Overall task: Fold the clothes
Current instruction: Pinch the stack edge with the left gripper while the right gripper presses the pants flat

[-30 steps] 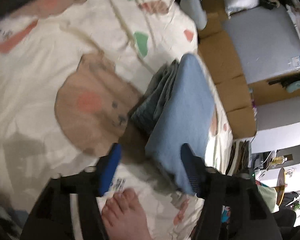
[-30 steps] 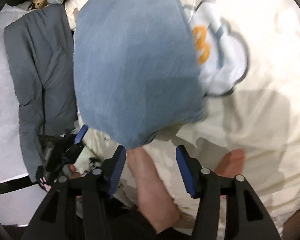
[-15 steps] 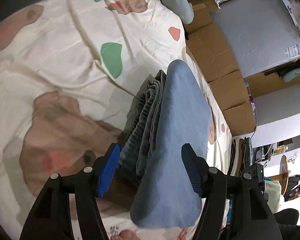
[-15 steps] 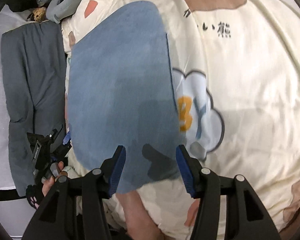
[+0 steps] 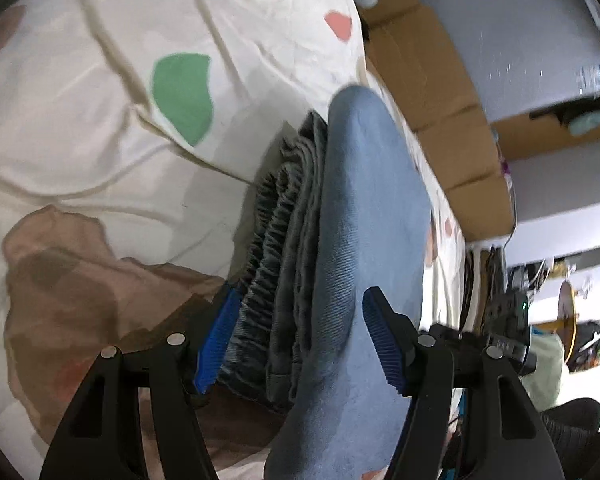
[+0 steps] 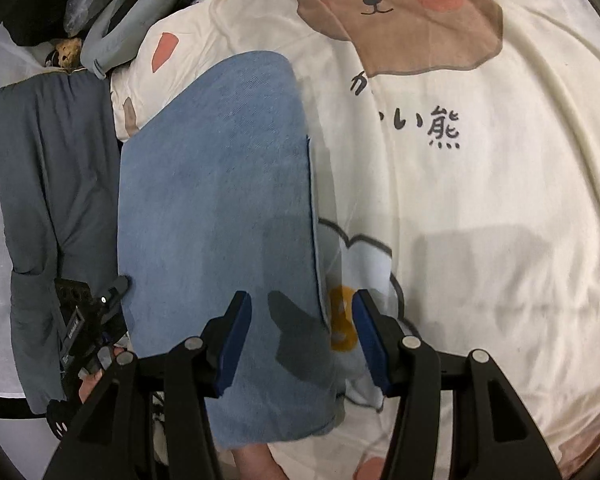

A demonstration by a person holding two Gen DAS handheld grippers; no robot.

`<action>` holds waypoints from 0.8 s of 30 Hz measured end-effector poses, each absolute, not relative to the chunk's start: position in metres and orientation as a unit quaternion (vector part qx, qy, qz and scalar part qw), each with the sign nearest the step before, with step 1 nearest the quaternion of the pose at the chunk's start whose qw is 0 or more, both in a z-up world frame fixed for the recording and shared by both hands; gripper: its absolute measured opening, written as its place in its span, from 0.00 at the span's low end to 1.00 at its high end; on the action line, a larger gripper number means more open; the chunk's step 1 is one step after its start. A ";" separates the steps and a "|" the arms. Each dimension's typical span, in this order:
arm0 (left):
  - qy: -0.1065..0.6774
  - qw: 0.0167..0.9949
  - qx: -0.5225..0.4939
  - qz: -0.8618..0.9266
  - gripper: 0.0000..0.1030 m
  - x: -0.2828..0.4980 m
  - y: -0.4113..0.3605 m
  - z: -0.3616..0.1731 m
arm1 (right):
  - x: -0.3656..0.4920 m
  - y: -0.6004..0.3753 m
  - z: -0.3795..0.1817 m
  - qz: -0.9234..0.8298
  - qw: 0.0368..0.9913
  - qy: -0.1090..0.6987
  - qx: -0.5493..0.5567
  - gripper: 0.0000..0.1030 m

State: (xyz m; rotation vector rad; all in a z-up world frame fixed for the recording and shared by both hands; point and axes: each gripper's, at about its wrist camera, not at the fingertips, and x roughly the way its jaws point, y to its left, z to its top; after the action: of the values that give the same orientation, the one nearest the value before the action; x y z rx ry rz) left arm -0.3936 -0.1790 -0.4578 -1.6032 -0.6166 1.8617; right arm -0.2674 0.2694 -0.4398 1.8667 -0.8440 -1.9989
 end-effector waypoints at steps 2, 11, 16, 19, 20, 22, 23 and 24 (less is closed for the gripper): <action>-0.227 0.305 -0.612 0.693 0.63 -0.399 -0.175 -0.463 | -0.272 0.267 -0.442 -0.696 0.143 -0.289 0.642 0.49; -0.235 0.330 -0.646 0.647 0.63 -0.409 -0.171 -0.478 | -0.270 0.266 -0.462 -0.698 0.152 -0.300 0.632 0.49; -0.241 0.331 -0.661 0.629 0.63 -0.410 -0.171 -0.484 | -0.256 0.263 -0.462 -0.713 0.150 -0.302 0.615 0.45; -0.223 0.332 -0.661 0.634 0.63 -0.410 -0.168 -0.481 | -0.249 0.269 -0.460 -0.717 0.149 -0.305 0.609 0.39; -0.221 0.332 -0.663 0.633 0.64 -0.410 -0.167 -0.481 | -0.248 0.270 -0.459 -0.717 0.151 -0.303 0.610 0.38; -0.219 0.334 -0.668 0.629 0.65 -0.411 -0.167 -0.482 | -0.248 0.273 -0.458 -0.715 0.157 -0.296 0.614 0.36; -0.219 0.335 -0.670 0.625 0.65 -0.412 -0.168 -0.482 | -0.247 0.275 -0.458 -0.712 0.159 -0.294 0.617 0.36; -0.220 0.336 -0.671 0.623 0.65 -0.412 -0.168 -0.483 | -0.247 0.276 -0.459 -0.710 0.160 -0.294 0.620 0.36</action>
State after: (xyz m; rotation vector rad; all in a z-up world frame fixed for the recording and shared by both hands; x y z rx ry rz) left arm -0.4118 -0.1678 -0.4832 -1.7488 -0.5745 1.6251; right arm -0.2468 0.2761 -0.4591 1.7714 -0.8403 -2.0278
